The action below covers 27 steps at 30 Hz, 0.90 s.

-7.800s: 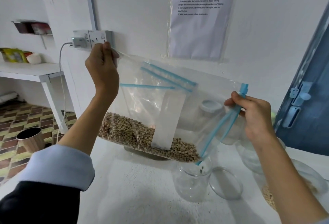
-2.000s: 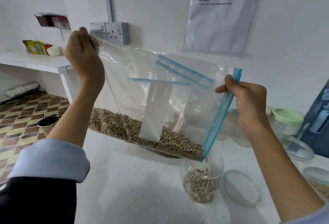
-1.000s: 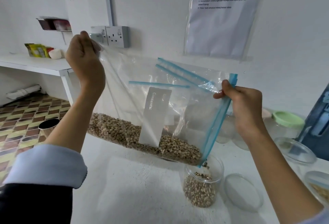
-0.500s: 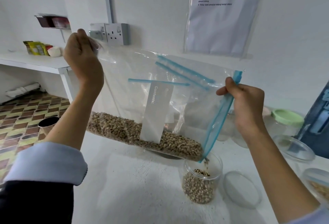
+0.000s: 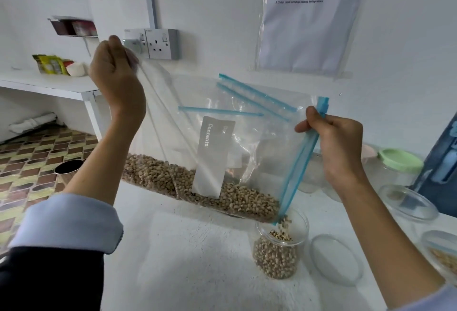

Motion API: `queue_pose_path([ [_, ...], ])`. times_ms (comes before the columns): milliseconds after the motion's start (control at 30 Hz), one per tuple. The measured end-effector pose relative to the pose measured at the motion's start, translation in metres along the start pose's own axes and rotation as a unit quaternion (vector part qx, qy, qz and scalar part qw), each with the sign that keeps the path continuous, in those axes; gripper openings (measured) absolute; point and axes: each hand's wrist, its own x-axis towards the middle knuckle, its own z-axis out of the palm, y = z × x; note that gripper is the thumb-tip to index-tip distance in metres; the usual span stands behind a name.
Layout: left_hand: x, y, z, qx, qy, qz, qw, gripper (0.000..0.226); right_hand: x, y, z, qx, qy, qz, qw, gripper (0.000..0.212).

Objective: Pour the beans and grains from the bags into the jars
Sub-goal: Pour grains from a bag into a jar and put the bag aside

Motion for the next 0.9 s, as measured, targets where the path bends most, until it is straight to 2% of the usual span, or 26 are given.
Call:
queue_pose_path([
  [267,-0.001,0.003,0.002,-0.013,0.007,-0.002,1.000,0.039,0.002,0.000,0.002,0.025,0.027,-0.005,0.999,0.034],
  [367,0.001,0.002,0.001,-0.006,0.007,0.001,1.000,0.038,0.004,0.000,0.002,0.026,0.012,0.004,1.000,0.035],
  [467,0.003,0.002,0.001,-0.014,0.008,-0.002,1.000,0.036,0.006,-0.001,0.001,0.049,0.040,0.001,0.998,0.037],
  [667,0.007,0.005,0.006,-0.035,0.009,-0.002,0.999,0.035,0.010,-0.004,-0.001,0.058,0.033,0.001,0.998,0.040],
  [733,0.007,0.005,0.006,-0.036,0.003,-0.001,0.999,0.035,0.009,-0.005,0.000,0.046,0.007,0.002,0.999,0.036],
  [900,0.011,0.007,0.008,-0.023,0.011,0.014,1.000,0.034,0.009,-0.006,0.001,0.057,0.016,0.003,0.998,0.035],
])
